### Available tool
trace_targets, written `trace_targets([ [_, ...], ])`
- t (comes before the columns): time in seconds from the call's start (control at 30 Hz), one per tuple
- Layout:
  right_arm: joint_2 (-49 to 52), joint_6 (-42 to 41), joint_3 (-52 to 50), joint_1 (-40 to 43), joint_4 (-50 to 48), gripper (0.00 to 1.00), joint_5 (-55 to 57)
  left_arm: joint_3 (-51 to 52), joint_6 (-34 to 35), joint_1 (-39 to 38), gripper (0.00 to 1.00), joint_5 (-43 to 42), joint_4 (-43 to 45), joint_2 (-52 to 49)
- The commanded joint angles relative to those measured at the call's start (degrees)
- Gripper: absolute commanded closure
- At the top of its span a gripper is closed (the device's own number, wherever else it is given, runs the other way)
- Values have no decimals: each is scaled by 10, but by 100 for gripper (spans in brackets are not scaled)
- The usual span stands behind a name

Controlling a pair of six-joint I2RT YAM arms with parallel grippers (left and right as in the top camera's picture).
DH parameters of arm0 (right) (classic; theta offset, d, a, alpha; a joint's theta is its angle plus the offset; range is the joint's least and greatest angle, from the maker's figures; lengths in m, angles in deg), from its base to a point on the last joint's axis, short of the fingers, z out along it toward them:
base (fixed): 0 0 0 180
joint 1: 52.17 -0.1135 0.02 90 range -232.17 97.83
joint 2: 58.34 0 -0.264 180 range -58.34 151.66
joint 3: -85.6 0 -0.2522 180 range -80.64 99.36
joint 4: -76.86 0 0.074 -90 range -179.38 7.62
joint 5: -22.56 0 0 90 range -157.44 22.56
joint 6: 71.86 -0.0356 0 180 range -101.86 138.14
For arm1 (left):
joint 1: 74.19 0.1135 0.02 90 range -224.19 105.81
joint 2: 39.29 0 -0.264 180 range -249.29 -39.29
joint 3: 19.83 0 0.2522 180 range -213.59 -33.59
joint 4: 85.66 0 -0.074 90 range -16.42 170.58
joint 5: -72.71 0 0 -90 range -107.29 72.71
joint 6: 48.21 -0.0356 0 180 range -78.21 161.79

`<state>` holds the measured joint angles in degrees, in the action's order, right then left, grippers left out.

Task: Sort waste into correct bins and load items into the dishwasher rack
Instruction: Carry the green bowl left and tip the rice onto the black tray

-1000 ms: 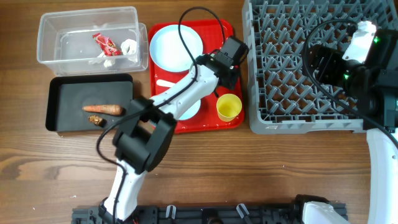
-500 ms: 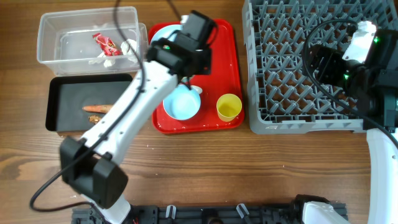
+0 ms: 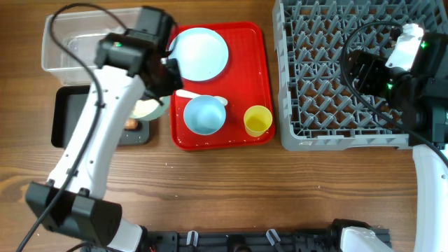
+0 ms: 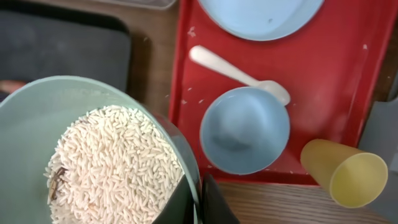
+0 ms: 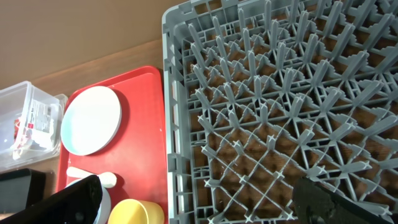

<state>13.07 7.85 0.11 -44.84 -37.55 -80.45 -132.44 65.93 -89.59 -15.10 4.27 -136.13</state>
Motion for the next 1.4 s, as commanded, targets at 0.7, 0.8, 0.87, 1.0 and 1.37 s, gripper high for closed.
trace_targets([
  [0.7,4,-3,9,2,-2,1,-5,132,-141,343,96,-297,102,17],
  [0.8,4,-2,9,2,-3,0,-5,172,-154,391,96,-359,143,12],
  [0.87,4,-2,9,2,-3,0,-5,201,-166,419,96,-402,175,11],
  [1.0,4,-3,9,2,-4,1,-5,262,-176,472,96,-482,251,11],
  [1.37,4,-3,9,2,-3,0,-5,306,-175,560,96,-626,369,3],
])
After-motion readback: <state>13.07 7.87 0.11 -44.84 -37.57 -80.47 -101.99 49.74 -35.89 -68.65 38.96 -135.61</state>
